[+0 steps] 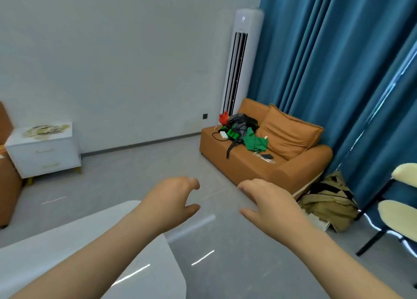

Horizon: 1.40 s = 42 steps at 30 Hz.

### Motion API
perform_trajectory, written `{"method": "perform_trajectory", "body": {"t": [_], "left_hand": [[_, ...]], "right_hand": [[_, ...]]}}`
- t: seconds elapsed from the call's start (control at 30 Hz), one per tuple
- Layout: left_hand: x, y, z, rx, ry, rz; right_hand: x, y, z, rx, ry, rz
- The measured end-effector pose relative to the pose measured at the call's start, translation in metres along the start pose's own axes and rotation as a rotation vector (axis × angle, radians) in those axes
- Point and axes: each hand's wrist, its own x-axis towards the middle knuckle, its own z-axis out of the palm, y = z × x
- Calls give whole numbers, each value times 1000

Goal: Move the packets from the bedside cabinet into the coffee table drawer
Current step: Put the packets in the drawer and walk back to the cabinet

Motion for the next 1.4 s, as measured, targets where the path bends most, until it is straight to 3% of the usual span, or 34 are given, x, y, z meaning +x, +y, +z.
{"method": "perform_trajectory", "body": {"t": [0.23, 0.5, 0.97, 1.4], "left_hand": [[92, 72, -23, 10, 123, 51], [192, 85, -25, 77, 172, -1], [402, -22, -52, 37, 278, -16], [578, -126, -39, 121, 318, -170]], "right_hand": [[31, 97, -55, -14, 156, 2], [104, 172, -68, 15, 223, -5], [359, 226, -64, 39, 283, -50], [583, 283, -31, 125, 263, -215]]}}
